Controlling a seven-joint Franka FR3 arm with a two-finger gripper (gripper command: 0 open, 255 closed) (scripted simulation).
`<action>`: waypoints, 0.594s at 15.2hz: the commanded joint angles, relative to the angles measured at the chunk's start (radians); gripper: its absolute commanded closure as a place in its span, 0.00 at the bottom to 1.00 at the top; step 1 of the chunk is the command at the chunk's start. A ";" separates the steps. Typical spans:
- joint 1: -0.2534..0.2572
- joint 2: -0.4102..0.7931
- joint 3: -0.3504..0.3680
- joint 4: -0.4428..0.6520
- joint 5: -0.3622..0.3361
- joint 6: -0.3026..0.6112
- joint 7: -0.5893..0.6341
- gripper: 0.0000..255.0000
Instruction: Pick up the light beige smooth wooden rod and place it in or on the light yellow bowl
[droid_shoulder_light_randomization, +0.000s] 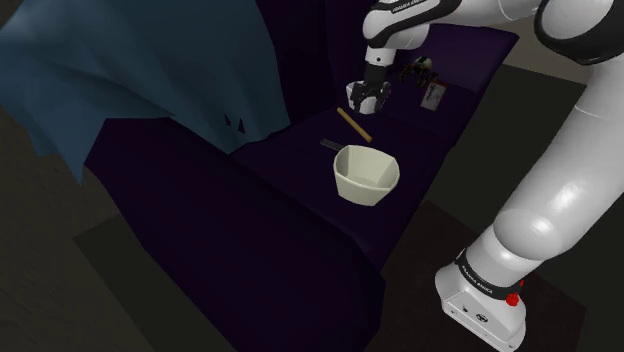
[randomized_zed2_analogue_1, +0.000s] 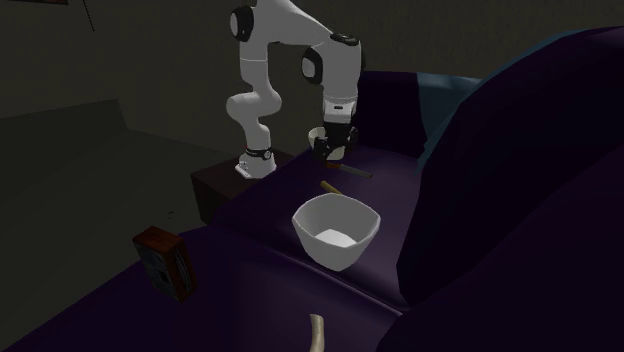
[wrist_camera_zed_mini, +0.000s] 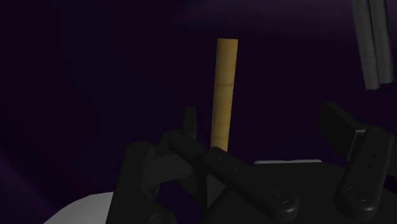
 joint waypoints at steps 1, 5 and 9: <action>-0.013 0.084 -0.006 0.077 0.029 0.005 -0.005 0.00; -0.045 0.246 -0.010 0.237 0.083 -0.001 -0.011 0.00; -0.048 0.277 -0.007 0.233 0.094 0.033 -0.013 0.00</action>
